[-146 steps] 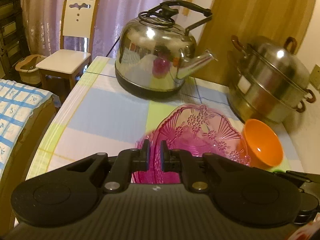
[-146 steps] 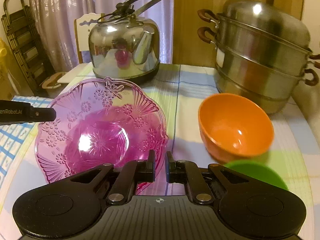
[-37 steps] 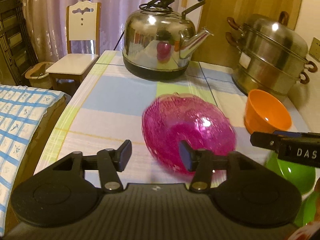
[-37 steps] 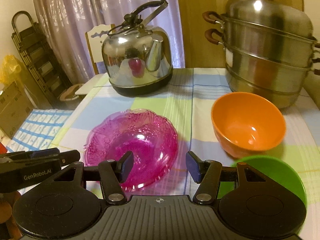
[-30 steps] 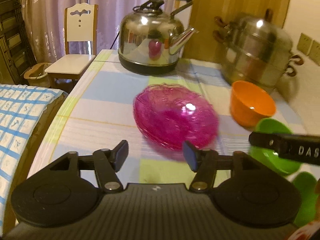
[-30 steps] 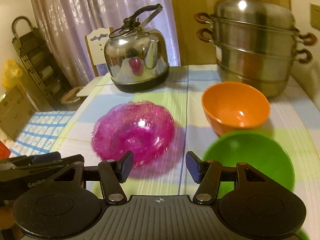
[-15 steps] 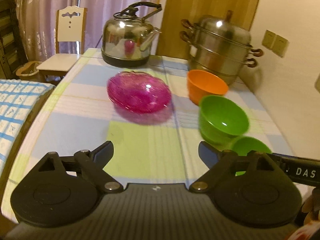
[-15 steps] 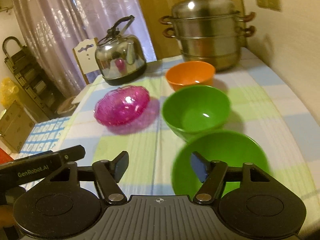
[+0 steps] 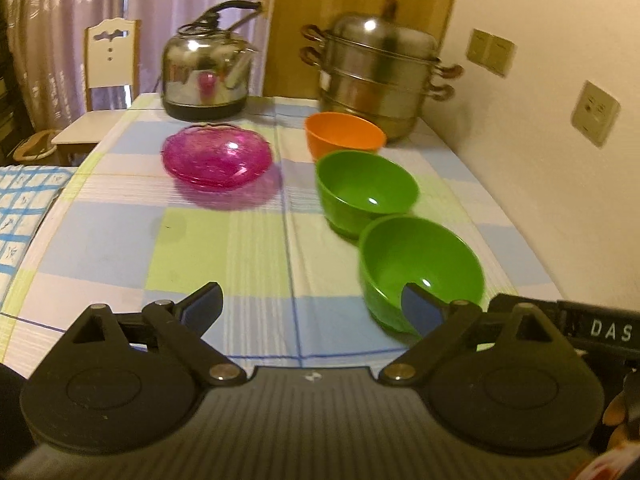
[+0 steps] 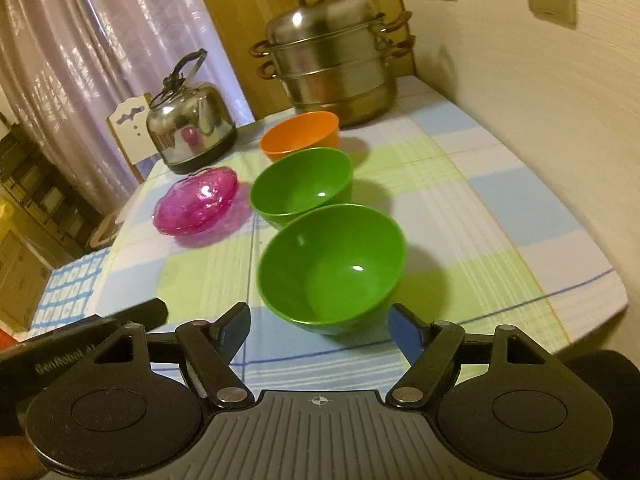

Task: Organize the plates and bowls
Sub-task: 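Pull both grippers back and up away from the pink dish stack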

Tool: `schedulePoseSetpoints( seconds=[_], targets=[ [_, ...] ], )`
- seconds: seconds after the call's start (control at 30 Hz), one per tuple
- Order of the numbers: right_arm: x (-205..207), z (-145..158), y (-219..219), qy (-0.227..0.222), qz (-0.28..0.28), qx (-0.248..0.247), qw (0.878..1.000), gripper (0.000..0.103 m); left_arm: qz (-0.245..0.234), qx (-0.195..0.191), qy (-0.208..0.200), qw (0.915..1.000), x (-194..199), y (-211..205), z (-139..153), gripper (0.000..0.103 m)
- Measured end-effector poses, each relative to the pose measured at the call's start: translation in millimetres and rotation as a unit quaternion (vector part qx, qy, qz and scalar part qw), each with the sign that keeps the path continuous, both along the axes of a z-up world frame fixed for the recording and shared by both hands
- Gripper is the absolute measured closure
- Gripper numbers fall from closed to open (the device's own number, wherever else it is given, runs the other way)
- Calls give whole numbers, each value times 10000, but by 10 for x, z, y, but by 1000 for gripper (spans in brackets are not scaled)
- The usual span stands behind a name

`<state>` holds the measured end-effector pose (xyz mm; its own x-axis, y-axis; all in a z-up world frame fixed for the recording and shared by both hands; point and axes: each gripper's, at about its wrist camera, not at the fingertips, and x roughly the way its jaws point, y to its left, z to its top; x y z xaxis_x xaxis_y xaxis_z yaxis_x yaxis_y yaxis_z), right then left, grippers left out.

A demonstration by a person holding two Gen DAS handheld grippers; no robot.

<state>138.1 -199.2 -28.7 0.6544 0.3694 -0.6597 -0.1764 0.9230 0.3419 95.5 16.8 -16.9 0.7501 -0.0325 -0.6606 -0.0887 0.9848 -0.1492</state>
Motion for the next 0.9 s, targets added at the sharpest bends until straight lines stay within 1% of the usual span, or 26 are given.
schedulePoseSetpoints(
  seconds=[0.13,0.23,0.37,0.43,0.7,0.9],
  targets=[
    [-66,6,-132,22,-111,35,9999,27,-98,8,75,9999,-13,-113,-5,8],
    [-100,15,-201,38,-186,81,9998,27,-94,-101,124,9998,-40,-113,2,8],
    [-110,27,-224,49,-207,92,9997,27,-122,-83,233,9996,-35,-130,-6,8],
    [-124,39,-236,22,-234,92,9997,27,-120,-167,208,9996,-54,-122,10,8],
    [-143,37,-261,2,-276,-53,9996,27,-124,-237,201,9994,-76,-103,18,8],
    [-143,13,-255,68,-287,-81,9995,27,-107,-281,195,9994,-91,-90,14,8]
  ],
)
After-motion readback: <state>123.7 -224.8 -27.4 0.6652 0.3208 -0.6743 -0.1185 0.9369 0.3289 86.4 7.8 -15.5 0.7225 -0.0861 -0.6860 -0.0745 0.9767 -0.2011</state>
